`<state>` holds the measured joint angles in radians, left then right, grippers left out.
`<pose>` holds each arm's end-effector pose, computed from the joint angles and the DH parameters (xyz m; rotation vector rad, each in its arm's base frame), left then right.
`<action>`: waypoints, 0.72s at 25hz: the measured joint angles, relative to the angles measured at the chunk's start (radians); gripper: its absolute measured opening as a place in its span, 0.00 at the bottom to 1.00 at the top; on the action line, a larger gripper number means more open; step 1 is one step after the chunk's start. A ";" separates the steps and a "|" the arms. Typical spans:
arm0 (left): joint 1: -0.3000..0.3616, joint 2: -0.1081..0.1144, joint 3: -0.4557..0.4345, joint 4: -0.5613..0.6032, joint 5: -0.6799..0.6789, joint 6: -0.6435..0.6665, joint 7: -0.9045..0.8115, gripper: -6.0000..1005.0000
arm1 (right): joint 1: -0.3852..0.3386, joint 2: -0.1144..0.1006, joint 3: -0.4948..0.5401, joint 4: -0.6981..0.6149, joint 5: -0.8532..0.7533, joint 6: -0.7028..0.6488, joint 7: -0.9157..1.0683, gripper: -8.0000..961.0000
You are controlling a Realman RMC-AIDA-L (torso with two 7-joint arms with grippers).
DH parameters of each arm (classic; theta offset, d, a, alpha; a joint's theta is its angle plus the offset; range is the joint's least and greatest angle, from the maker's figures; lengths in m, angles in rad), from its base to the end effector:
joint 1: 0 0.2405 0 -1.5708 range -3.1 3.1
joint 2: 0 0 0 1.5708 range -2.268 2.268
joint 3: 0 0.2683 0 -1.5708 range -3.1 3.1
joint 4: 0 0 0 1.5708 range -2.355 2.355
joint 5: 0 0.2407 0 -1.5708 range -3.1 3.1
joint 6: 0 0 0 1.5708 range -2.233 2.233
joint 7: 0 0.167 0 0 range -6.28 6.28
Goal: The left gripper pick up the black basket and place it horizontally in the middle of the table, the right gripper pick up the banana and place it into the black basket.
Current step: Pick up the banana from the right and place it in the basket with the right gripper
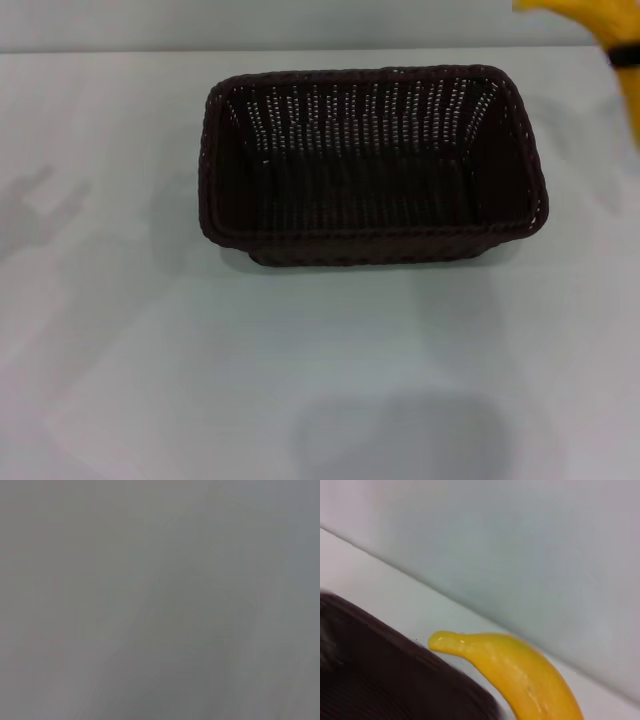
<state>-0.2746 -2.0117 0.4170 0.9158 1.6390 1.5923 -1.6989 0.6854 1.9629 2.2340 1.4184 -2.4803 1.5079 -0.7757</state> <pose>-0.3463 0.3320 0.1493 -2.0155 -0.8583 -1.0407 0.1762 0.4579 0.1291 -2.3408 0.7750 -0.0053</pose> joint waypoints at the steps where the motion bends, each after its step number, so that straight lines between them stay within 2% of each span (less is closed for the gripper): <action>1: 0.000 -0.001 -0.001 0.000 -0.001 0.000 0.000 0.66 | -0.001 0.009 -0.001 0.010 0.039 -0.003 -0.027 0.54; 3: 0.000 -0.006 -0.001 0.000 -0.006 0.000 0.000 0.66 | 0.001 0.035 -0.008 0.023 0.129 -0.011 -0.106 0.54; 5: 0.000 -0.012 -0.001 0.000 -0.010 0.000 -0.001 0.66 | 0.003 0.047 -0.048 0.018 0.214 -0.036 -0.181 0.55; 13: 0.008 -0.024 -0.001 0.000 -0.013 0.003 -0.001 0.66 | -0.031 0.050 -0.311 -0.062 0.437 -0.277 -0.452 0.56; 18: 0.012 -0.027 -0.001 -0.002 -0.013 0.003 0.000 0.66 | -0.034 0.051 -0.419 -0.108 0.487 -0.354 -0.557 0.58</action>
<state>-0.2626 -2.0383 0.4158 0.9136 1.6259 1.5951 -1.6987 0.6509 2.0136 1.8151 1.3107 -1.9933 1.1534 -1.3326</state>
